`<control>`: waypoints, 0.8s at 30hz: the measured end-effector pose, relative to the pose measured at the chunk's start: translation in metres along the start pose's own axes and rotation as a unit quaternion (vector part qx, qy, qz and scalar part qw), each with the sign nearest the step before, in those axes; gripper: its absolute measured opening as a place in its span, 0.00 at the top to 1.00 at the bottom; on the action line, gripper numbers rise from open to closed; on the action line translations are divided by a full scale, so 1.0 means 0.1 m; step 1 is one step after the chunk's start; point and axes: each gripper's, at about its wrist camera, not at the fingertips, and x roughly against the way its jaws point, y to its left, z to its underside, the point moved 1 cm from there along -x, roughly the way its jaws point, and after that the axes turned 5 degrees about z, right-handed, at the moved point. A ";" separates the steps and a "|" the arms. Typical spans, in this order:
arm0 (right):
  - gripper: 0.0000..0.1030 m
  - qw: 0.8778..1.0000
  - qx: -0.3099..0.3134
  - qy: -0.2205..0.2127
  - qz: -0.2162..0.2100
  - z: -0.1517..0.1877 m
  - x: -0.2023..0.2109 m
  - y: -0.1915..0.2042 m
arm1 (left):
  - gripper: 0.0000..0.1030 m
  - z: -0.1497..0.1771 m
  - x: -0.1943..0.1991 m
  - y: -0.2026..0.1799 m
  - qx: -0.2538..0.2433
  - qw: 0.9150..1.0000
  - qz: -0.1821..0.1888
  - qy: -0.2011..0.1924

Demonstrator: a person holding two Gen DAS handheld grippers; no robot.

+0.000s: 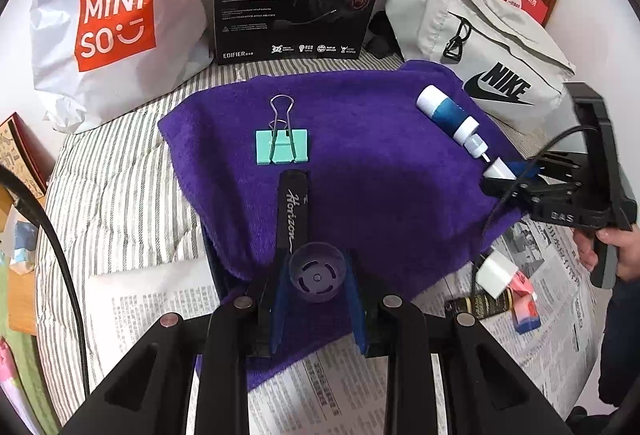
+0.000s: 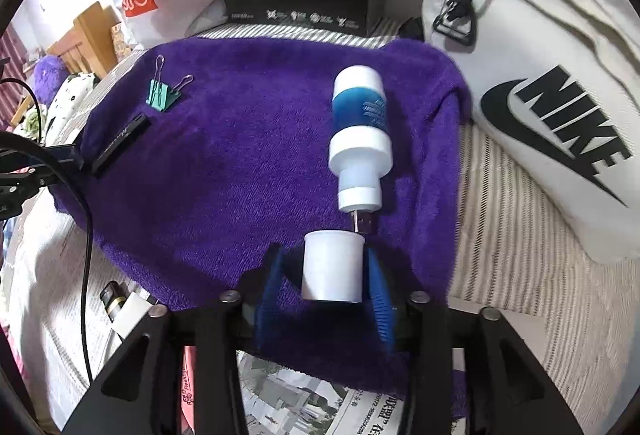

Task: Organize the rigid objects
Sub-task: 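Carry the clear cup and white cylinder onto the purple towel and release both, then withdraw both open tools back toward the newspaper items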

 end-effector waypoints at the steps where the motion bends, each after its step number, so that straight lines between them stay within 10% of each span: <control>1: 0.49 1.000 0.002 -0.004 0.003 0.00 0.02 0.00 | 0.75 -0.03 -0.03 0.02 0.000 1.000 -0.004 0.002; 24: 0.44 1.000 -0.009 -0.015 -0.010 0.17 0.26 -0.04 | 0.75 -0.55 -0.50 0.43 0.019 0.999 -0.039 0.010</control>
